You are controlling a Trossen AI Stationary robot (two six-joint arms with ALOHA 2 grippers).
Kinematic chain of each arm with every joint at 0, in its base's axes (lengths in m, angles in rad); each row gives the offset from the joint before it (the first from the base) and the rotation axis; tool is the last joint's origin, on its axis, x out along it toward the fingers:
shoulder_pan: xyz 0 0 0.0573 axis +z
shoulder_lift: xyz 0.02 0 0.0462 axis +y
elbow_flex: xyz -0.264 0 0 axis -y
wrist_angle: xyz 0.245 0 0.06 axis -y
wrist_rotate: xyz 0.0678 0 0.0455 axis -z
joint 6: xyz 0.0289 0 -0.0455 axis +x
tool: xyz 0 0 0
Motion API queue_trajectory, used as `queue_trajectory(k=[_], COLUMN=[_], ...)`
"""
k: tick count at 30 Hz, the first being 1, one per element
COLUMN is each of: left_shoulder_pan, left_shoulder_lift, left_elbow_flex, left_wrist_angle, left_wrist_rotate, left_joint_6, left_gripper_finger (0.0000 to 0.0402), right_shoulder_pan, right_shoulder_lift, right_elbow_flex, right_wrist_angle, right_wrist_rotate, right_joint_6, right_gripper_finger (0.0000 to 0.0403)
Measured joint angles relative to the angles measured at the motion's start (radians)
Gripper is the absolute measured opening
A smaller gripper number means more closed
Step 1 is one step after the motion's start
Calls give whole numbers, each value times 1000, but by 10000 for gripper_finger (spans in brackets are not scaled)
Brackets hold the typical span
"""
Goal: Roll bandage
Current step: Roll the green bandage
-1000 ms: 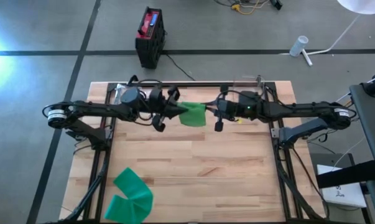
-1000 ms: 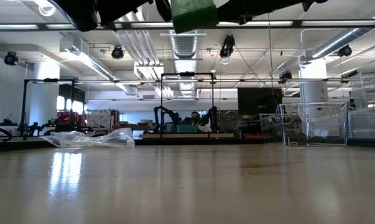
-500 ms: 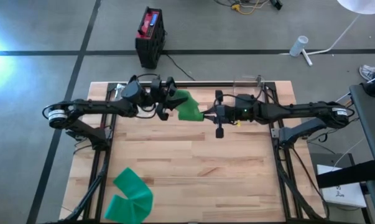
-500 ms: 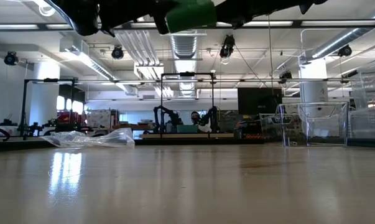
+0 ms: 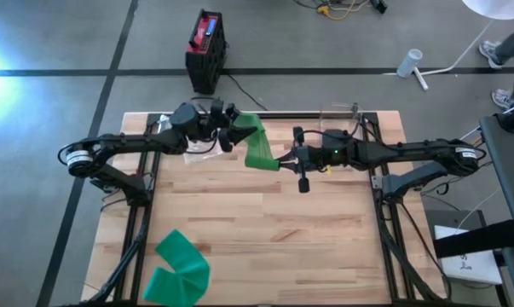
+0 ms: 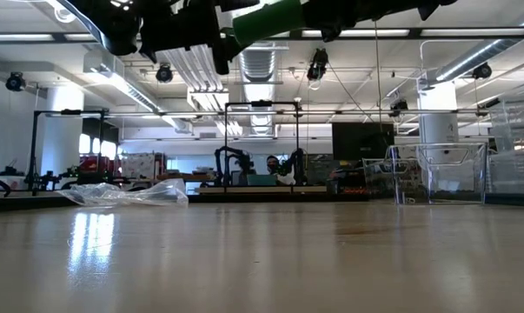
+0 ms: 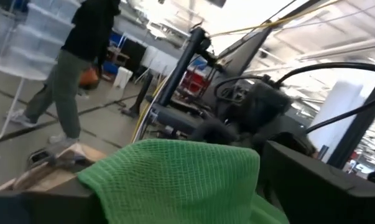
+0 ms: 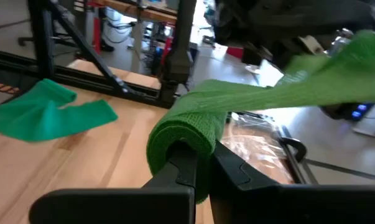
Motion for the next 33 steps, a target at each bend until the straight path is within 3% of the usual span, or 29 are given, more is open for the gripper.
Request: queue_trajectory(k=[3,8,22,26,33], left_shoulder_pan=[2,2,22,23,28], left_shoulder_lift=[0,0,6,6,7], left_elbow_flex=[1,43,298,355,443], left_wrist_angle=[-7,-42,-698,-914,-1124], left_wrist_rotate=[21,150,111,114,105], left_joint_6=[-12,-62,68,117,233], left_gripper_finger=[323,341,384,379,363], right_shoulder_pan=[0,-1,-2,-2,-2], right_shoulder_lift=[0,2,3,3,3], right_elbow_flex=[0,0,0,0,0], right_wrist_angle=[0,1,-21,-26,-26], right_wrist_rotate=[-3,15,-9,-13,-16], right_joint_6=[4,-1,22,17,17], right_gripper_finger=[8,8,9,8,8])
